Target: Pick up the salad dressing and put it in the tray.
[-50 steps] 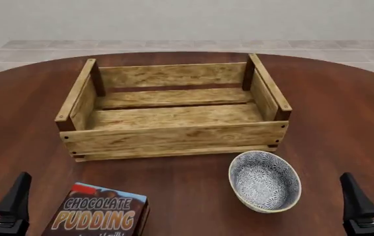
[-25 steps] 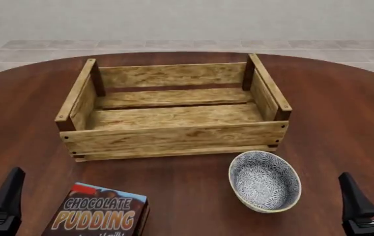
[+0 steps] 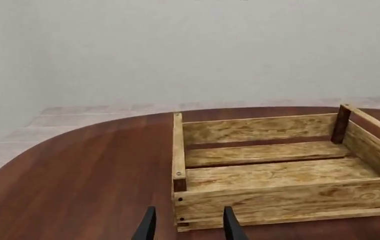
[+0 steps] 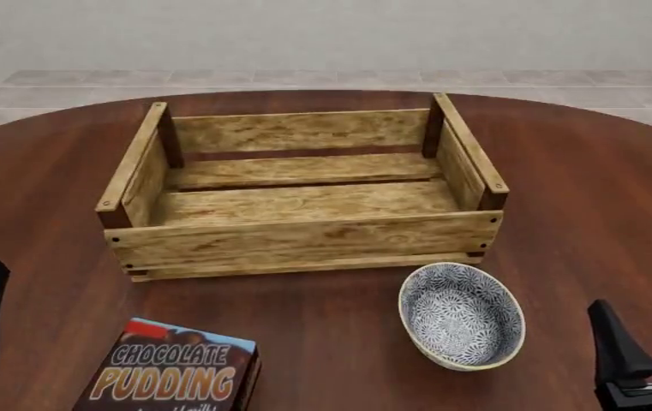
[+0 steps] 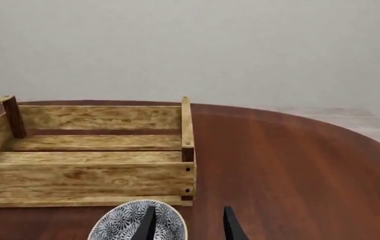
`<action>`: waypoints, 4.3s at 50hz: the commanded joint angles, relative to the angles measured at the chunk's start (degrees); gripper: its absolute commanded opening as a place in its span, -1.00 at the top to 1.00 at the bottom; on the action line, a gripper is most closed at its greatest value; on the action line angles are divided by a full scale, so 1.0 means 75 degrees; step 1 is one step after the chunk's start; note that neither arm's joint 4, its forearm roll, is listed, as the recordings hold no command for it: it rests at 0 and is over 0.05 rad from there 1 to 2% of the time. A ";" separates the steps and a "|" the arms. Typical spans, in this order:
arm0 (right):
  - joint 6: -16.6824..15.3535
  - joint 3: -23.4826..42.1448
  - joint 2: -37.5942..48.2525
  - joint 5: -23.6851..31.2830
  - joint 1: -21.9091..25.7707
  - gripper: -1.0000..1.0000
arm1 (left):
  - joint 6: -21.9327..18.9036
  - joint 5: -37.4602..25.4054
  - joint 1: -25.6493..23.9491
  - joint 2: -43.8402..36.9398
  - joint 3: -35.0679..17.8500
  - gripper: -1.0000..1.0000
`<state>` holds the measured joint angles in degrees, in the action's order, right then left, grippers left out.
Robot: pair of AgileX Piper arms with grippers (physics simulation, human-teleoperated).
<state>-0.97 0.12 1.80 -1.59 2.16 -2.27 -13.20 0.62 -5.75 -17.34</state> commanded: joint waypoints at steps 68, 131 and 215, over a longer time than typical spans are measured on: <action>-0.0088 0.0013 -0.0222 0.0215 -0.0114 -1.00 | -0.0773 -0.3058 0.3222 0.0005 -0.1819 -1.00; -0.0068 0.0020 -0.0209 0.0297 -0.0164 -1.00 | -0.0730 -0.4322 0.4006 0.0751 -0.1619 -1.00; -0.0102 0.0001 0.0031 0.0207 -0.0152 -1.00 | -0.0682 -0.2982 0.5404 0.0580 0.0379 -1.00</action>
<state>-1.62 0.10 2.00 -0.10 1.03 -7.38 -36.95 40.22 -0.83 -15.94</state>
